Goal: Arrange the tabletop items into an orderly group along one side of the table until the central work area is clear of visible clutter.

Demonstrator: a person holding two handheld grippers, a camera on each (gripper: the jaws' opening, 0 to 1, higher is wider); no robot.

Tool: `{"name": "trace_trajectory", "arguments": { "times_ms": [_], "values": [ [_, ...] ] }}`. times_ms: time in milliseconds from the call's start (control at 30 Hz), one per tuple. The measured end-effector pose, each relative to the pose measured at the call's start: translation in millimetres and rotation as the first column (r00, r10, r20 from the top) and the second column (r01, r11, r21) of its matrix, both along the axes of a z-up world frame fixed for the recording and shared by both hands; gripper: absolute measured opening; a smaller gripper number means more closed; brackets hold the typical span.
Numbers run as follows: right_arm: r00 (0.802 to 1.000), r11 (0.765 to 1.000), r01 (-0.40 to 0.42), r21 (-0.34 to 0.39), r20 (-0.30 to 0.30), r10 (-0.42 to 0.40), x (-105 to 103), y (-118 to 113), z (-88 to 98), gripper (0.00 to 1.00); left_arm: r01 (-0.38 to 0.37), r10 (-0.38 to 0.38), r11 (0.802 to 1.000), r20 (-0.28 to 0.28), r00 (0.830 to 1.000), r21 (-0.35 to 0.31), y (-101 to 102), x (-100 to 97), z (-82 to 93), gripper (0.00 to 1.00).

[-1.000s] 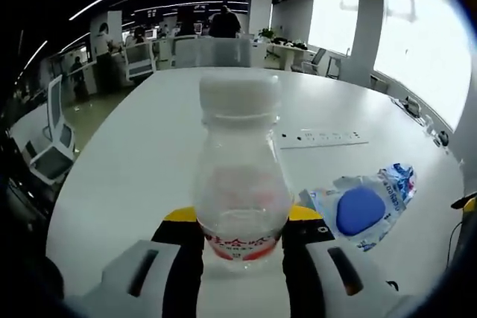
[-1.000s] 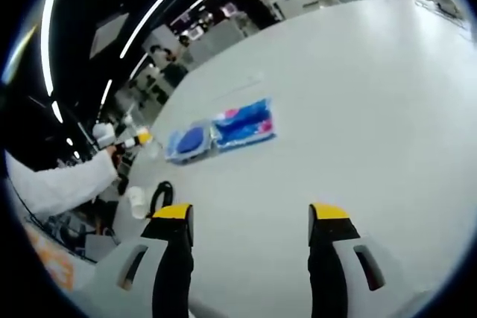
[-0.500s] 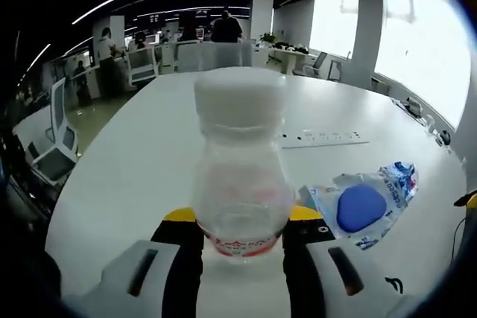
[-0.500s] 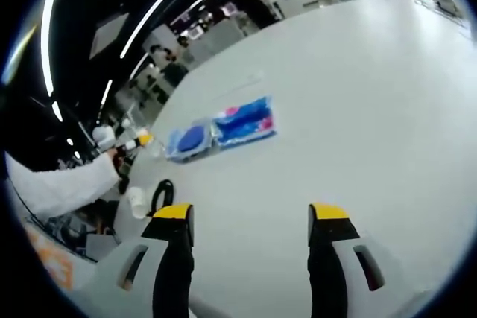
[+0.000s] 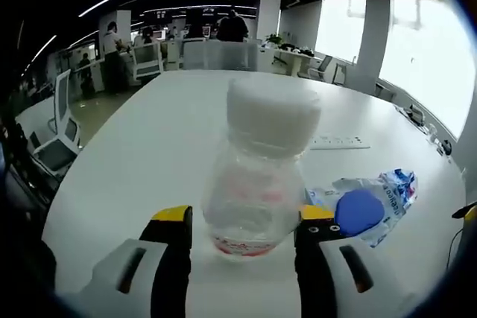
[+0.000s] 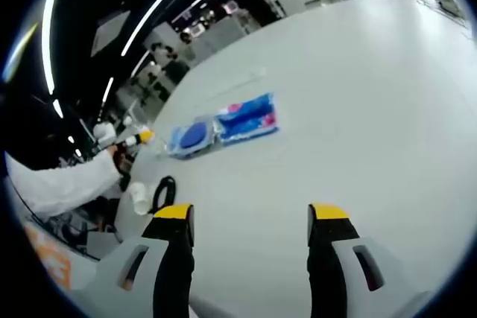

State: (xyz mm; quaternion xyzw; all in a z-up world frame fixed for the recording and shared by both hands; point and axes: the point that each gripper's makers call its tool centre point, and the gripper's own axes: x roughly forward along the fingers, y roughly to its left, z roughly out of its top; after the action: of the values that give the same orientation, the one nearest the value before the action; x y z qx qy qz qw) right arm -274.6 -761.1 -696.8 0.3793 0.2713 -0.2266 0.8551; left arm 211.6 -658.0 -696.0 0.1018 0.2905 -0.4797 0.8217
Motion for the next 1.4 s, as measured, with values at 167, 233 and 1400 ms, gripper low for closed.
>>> {"name": "trace_trajectory", "arguments": {
  "times_ms": [167,233,1400],
  "values": [
    [0.999,1.0,0.019,0.015,0.033,-0.02,2.9,-0.6,2.9,0.6,-0.001,0.001,1.0,0.018,1.0,-0.026,2.4,5.4,11.0,0.75],
    [0.999,0.999,0.027,0.02,0.045,-0.028,4.0,-1.2,3.7,0.6,0.004,-0.003,0.999,0.018,1.0,-0.032,3.1,4.7,14.8,0.8],
    [0.992,1.0,0.014,-0.017,0.123,-0.012,-8.2,4.8,20.0,0.6,0.043,-0.038,0.997,0.067,0.997,-0.065,51.3,-44.0,66.1,0.82]
  ]
}}
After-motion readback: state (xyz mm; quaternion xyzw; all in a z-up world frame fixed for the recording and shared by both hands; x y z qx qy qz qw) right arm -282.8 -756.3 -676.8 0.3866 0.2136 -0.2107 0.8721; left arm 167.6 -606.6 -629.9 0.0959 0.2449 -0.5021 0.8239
